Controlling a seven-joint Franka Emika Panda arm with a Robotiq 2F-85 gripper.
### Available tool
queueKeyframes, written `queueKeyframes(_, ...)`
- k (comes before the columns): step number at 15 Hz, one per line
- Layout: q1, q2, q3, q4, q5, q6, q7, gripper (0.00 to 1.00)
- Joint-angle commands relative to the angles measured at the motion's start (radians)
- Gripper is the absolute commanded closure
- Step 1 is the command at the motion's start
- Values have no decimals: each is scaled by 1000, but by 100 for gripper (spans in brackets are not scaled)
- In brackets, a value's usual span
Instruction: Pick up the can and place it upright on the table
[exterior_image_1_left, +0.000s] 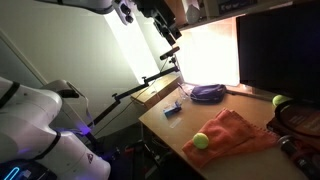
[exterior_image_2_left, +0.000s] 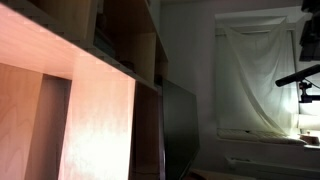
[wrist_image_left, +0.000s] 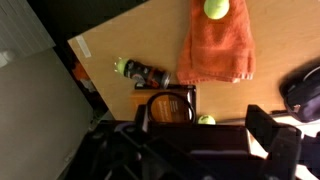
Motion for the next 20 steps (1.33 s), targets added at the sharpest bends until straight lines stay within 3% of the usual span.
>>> queueKeyframes(1,0,3,-11,1,19,21,-24,0)
queueKeyframes(11,-9,30,-30,8,17,42,-29,0)
queueKeyframes(20,-110,92,-227,-1,118,143,-172,0)
